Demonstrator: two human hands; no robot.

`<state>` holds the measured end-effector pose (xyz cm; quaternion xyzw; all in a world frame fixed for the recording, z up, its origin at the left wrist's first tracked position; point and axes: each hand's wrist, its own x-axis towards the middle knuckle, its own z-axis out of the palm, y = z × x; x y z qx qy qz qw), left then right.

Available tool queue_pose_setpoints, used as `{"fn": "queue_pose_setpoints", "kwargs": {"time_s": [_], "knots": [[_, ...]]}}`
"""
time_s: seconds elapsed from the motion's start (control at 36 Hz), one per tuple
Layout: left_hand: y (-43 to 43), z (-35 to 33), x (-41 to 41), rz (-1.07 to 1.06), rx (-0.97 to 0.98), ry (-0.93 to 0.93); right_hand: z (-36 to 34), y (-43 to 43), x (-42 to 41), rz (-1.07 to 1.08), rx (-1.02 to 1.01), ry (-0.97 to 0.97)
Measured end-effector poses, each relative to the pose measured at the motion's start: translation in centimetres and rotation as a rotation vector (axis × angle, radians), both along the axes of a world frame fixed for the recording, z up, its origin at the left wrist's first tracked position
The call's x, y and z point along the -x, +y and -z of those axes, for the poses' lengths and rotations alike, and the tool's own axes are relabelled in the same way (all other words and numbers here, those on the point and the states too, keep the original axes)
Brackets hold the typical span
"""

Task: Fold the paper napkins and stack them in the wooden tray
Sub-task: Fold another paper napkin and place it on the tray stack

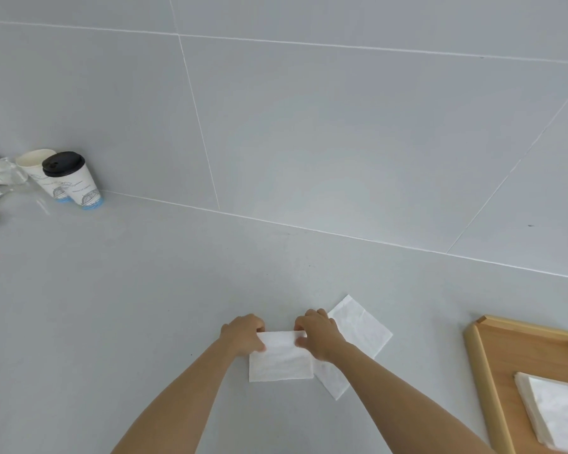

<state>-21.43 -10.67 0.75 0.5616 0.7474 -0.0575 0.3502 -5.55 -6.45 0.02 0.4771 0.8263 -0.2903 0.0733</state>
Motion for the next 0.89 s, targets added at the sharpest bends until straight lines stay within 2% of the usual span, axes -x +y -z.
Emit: {"fn": "queue_pose_setpoints", "kwargs": {"time_s": [0.19, 0.44, 0.58, 0.72, 0.89], "knots": [[0.5, -2.7, -0.2, -0.223, -0.127, -0.321, -2.1, 0.4, -1.7, 0.285, 0.162, 0.349], [2.2, -5.9, -5.0, -0.269, -0.302, -0.463, -5.3, 1.4, -7.4, 0.575, 0.201, 0.608], [3.2, -6.7, -10.1, -0.291, -0.333, -0.546, -6.5, 1.4, -12.8, 0.683, 0.181, 0.693], [4.1, -7.0, -16.5, -0.235, -0.377, -0.547, -7.2, 0.9, -19.3, 0.804, 0.184, 0.737], [4.5, -6.9, -23.9, -0.138, -0.399, -0.544, -7.8, -0.5, -26.6, 0.803, 0.148, 0.720]]}}
